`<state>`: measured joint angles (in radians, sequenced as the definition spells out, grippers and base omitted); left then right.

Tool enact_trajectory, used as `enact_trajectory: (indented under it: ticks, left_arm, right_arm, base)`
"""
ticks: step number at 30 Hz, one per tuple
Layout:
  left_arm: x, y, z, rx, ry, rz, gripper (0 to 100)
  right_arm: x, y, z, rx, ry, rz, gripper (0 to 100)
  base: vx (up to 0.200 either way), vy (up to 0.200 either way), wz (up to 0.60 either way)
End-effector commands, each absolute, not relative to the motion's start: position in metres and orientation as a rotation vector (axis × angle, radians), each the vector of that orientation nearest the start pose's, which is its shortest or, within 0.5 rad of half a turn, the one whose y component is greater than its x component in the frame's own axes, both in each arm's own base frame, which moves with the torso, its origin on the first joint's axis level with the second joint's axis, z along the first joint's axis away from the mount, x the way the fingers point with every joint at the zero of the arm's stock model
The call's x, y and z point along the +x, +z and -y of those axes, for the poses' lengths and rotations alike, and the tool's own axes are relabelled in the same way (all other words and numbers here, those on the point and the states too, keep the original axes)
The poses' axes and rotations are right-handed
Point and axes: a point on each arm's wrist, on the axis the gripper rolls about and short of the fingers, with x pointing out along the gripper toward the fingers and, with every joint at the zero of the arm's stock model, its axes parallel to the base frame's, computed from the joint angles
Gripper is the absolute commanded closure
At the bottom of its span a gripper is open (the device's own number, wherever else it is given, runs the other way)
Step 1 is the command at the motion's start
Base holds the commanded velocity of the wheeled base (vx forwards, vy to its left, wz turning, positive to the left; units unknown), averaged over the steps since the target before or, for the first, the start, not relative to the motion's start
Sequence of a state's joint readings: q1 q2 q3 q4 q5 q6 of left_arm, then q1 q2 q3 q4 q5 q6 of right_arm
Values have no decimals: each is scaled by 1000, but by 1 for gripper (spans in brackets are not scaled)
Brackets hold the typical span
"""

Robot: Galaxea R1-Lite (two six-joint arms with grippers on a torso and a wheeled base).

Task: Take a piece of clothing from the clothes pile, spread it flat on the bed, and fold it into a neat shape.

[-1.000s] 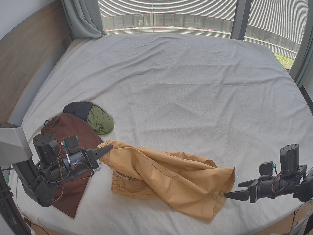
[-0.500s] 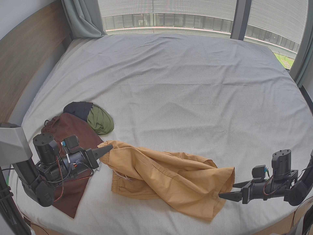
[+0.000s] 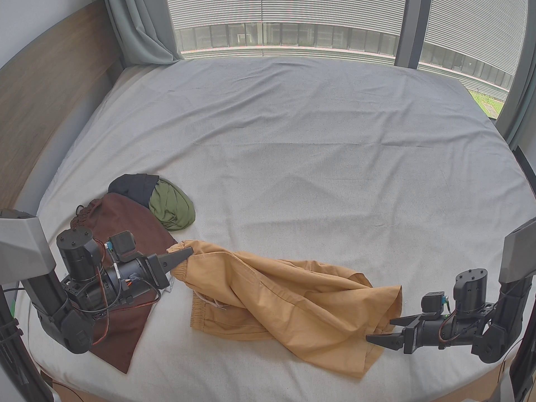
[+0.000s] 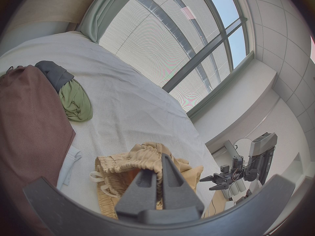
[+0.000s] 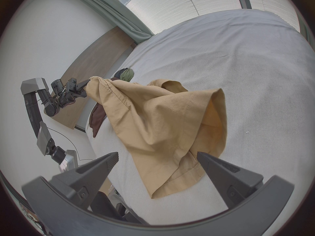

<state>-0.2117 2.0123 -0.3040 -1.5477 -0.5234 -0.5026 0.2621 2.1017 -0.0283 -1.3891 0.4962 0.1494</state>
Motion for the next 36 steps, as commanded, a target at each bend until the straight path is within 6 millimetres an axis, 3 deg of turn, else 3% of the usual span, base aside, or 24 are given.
enact_trajectory:
  ticks: [1, 21, 36]
  left_arm:
    - [269, 71, 69, -505, -677, -345, 100]
    - [269, 73, 69, -504, -677, -339, 100]
    - [268, 73, 69, -504, -678, -341, 100]
  right_arm:
    - [197, -14, -68, 238, 665, -838, 0]
    - [201, -27, -80, 223, 711, -839, 0]
    - [216, -37, -85, 220, 716, -816, 0]
  base:
    - [0, 0, 0]
    - [0, 0, 0]
    - [0, 0, 0]
